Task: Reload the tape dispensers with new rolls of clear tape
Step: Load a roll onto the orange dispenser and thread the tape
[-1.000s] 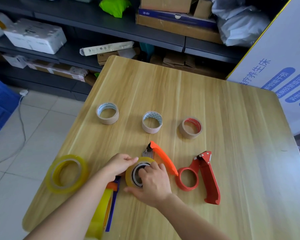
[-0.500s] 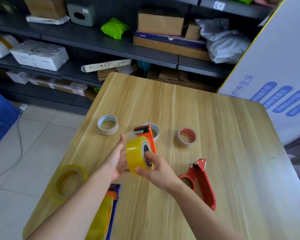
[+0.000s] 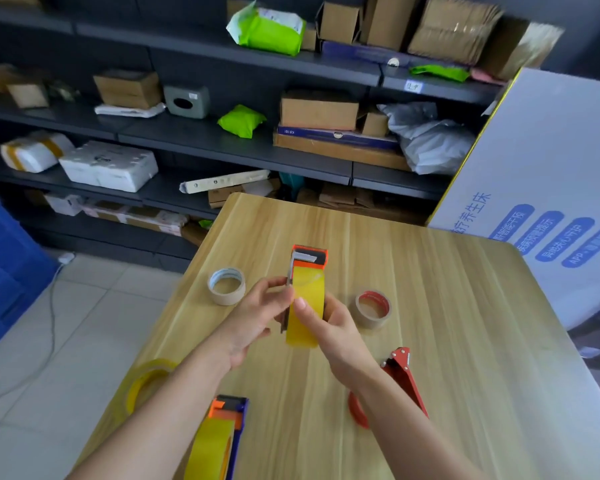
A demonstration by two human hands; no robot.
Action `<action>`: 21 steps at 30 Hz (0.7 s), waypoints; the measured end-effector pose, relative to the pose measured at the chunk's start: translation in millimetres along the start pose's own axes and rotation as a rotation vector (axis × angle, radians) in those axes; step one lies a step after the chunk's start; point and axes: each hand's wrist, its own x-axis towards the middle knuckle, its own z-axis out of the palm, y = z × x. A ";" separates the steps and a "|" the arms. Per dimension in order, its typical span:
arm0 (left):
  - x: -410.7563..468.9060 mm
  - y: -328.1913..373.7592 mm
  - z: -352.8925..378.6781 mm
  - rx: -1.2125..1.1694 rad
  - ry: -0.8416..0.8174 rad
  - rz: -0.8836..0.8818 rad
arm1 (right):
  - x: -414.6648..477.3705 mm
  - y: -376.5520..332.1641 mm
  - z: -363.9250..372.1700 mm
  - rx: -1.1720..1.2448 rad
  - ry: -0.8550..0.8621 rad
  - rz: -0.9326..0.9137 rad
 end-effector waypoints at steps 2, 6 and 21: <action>-1.8 11.3 -1.8 0.210 0.081 0.219 | -2.6 -5.5 1.1 -0.012 0.004 0.009; -6.0 32.9 -1.4 0.668 0.195 0.605 | -7.0 -11.3 2.3 -0.024 0.004 0.020; 23.5 119.7 0.1 0.797 0.082 0.427 | -28.7 -47.0 -7.3 -0.059 0.007 -0.162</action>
